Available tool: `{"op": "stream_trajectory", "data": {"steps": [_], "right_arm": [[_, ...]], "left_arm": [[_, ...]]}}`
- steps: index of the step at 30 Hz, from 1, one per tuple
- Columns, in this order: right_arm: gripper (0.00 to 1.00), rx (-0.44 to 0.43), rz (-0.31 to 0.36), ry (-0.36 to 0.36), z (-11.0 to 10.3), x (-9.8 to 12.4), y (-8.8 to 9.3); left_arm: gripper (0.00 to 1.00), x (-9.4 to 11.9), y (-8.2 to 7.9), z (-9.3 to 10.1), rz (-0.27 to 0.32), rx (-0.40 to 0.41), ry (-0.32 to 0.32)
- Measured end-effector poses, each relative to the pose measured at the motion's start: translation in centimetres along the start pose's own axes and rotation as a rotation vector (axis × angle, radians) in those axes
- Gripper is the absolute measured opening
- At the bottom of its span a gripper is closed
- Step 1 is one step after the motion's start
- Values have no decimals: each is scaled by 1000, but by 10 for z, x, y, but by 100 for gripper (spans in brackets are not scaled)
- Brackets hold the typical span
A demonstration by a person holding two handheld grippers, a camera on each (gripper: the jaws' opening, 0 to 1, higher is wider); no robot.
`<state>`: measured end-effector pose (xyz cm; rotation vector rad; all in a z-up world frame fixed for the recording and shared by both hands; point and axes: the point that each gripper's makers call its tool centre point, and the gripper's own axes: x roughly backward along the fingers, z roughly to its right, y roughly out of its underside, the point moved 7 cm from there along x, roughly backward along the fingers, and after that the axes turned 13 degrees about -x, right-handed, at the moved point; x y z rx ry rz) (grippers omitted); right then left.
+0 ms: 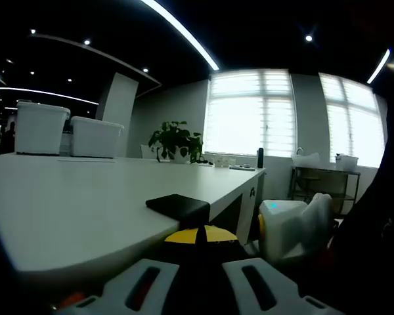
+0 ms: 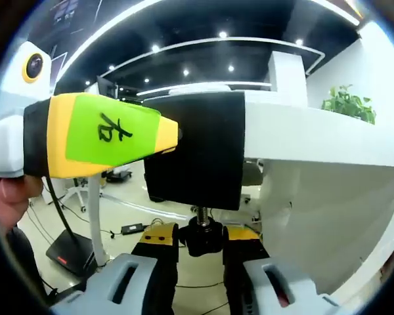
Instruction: Clamp the fixed fixture on the desktop, loosen the retaining clip, secure it to the edge of the desk, and tighten the retaining clip.
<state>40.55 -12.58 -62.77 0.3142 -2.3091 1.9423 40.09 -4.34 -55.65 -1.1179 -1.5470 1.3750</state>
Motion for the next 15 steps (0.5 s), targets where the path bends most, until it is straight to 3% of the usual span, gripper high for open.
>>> {"op": "stream_trajectory", "data": {"steps": [4,6,7,10,15], "right_arm": [[23,6,-20,-37,4,-2,-2],[23,25,-27,-92,4,-2,-2],[23,29,-20,-165,5,-3,-2],[23,76,-16,-269,10,-3,-2],[23,111,-39,-387,18,-8,-4]], "left_arm": [[3,-1,-1,0,-1,-4,2],[3,-1,0,-2,-2,-4,1],[3,-1,0,-4,-1,-2,1],[3,-1,1,-6,-7,-5,3],[3,-5,1,-2,-19,-13,15]]}}
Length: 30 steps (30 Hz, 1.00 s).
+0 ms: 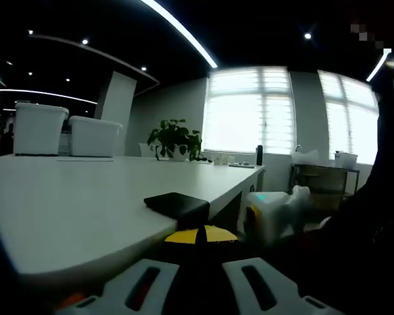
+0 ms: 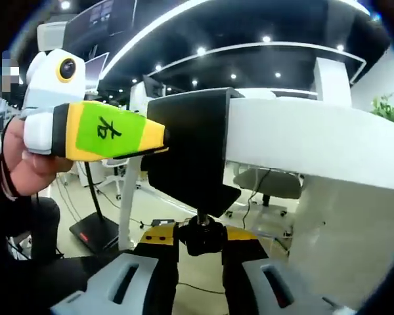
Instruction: Clamp the fixed fixture on the desktop, loosen the retaining clip, secure it to the edge of the desk, and tighten the retaining clip.
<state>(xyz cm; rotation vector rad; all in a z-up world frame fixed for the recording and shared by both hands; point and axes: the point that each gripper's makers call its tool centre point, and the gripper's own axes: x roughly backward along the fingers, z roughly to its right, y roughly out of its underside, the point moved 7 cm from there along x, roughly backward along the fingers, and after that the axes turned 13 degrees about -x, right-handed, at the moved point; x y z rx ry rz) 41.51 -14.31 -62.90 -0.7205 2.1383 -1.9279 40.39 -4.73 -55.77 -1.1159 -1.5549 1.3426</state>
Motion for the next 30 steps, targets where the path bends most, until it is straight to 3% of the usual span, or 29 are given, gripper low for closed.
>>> {"op": "stream_trajectory", "data": {"steps": [4,17,25,28,30], "right_arm": [[23,0,-15,-71,2,-2,-1],[23,-13,-47,-191,4,-3,-2],[25,16,-53,-162,4,-5,-1],[33,31,-47,-140,9,-5,-2],[33,24,-52,-139,10,-4,-2]], "left_arm": [[3,-2,2,4,-10,-6,8],[3,0,2,6,-20,-18,19],[3,1,0,7,-27,-27,10],[5,2,-3,8,-18,-32,10],[8,2,-4,11,-15,-38,15]]}}
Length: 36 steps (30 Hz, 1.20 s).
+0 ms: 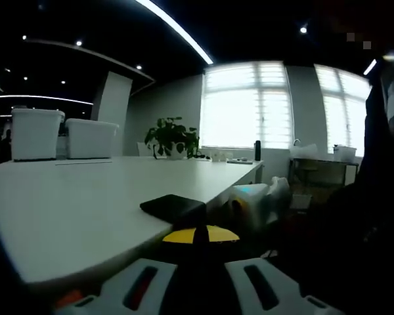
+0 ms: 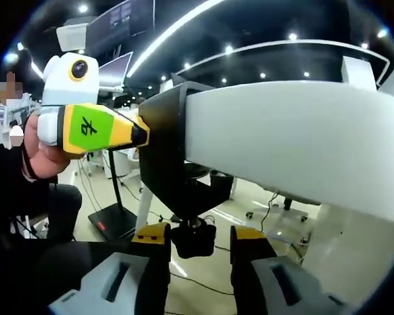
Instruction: Clamp the fixed fixture on the desktop, loosen the retaining clip, secure it to the edge of the desk, and tighten the retaining clip.
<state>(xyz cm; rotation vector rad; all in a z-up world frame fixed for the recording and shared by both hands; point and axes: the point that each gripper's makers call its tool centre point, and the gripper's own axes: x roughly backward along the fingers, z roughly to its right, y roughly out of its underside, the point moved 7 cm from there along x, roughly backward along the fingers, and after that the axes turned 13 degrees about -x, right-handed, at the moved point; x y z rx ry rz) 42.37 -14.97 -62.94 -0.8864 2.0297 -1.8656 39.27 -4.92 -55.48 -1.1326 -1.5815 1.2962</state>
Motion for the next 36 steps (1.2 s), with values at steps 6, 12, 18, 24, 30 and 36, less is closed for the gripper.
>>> {"op": "stream_trajectory", "data": {"steps": [6,12,18,24,30,36], "right_arm": [[33,2,-2,8,-1,4,0],[33,-16,-14,16,1,7,3],[38,-34,-82,55,3,16,9],[61,-78,-123,41,-4,25,8],[68,-79,-169,41,-11,42,11],[70,-77,-212,38,-14,74,15]], "left_arm": [[10,-2,-4,3,1,-20,-2],[9,-3,-5,6,-18,-85,-30],[10,1,-5,5,-27,-71,-62],[39,10,-8,18,-70,-72,0],[74,28,-7,31,-202,-155,-5],[77,57,-11,26,-226,-103,-105]]}}
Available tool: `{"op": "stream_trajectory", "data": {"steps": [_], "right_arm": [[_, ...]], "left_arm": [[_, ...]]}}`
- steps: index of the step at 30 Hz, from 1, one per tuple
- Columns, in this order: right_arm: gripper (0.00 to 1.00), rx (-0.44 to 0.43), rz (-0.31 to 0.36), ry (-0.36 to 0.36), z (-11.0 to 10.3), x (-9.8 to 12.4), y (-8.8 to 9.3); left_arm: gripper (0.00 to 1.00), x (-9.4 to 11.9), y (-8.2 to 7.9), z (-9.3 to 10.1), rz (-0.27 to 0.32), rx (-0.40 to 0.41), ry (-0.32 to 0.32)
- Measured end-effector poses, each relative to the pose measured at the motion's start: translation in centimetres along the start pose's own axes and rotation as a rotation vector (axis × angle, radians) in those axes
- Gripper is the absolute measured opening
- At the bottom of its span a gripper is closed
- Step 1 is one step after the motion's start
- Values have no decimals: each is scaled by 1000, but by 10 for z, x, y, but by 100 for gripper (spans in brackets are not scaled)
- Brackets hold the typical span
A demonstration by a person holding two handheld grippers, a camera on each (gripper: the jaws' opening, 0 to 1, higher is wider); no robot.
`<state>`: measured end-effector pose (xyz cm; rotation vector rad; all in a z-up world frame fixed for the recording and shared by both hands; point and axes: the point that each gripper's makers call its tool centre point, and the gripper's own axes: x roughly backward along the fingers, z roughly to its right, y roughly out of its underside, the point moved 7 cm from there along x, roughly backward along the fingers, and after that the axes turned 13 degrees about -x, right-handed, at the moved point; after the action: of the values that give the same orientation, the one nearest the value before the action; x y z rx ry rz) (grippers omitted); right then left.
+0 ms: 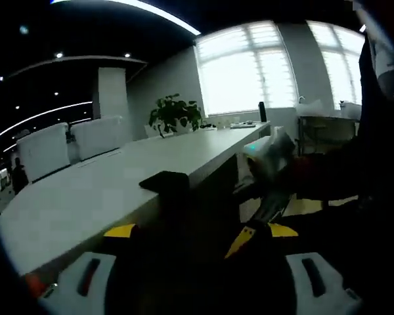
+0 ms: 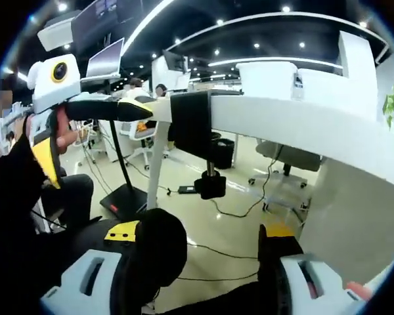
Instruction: Clamp the fixed fixture on the desktop, loosen the retaining clip, secure it to the edge of the desk, and tighten the retaining clip.
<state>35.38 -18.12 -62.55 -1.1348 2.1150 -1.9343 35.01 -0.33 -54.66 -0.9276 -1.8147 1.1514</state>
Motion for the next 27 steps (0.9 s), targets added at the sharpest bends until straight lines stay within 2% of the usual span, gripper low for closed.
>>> {"op": "stream_trajectory", "data": {"steps": [3,5,6,8,9,12,13,19,23,27], "right_arm": [[73,-2,-4,13,3,18,3],[76,2,-13,16,2,31,6],[77,4,-22,17,3,40,7],[79,-11,-27,37,1,55,9],[80,-19,-29,46,2,62,10],[80,-31,-33,58,2,83,11],[81,-34,-36,61,1,90,12],[81,-49,-47,108,9,137,14],[80,-114,-28,148,19,174,13],[78,-154,-8,186,23,212,11]], "left_arm": [[75,19,-4,-3,22,98,-30],[75,31,-6,-3,20,117,-48],[75,38,-7,-1,6,118,-53],[74,56,-4,2,-53,124,-106],[75,63,-1,4,-89,128,-109],[94,83,5,10,-154,111,-144],[94,90,6,12,-176,92,-150],[95,128,8,22,-262,110,-181],[95,152,3,20,-258,132,-231],[92,182,-5,15,-224,196,-289]]}}
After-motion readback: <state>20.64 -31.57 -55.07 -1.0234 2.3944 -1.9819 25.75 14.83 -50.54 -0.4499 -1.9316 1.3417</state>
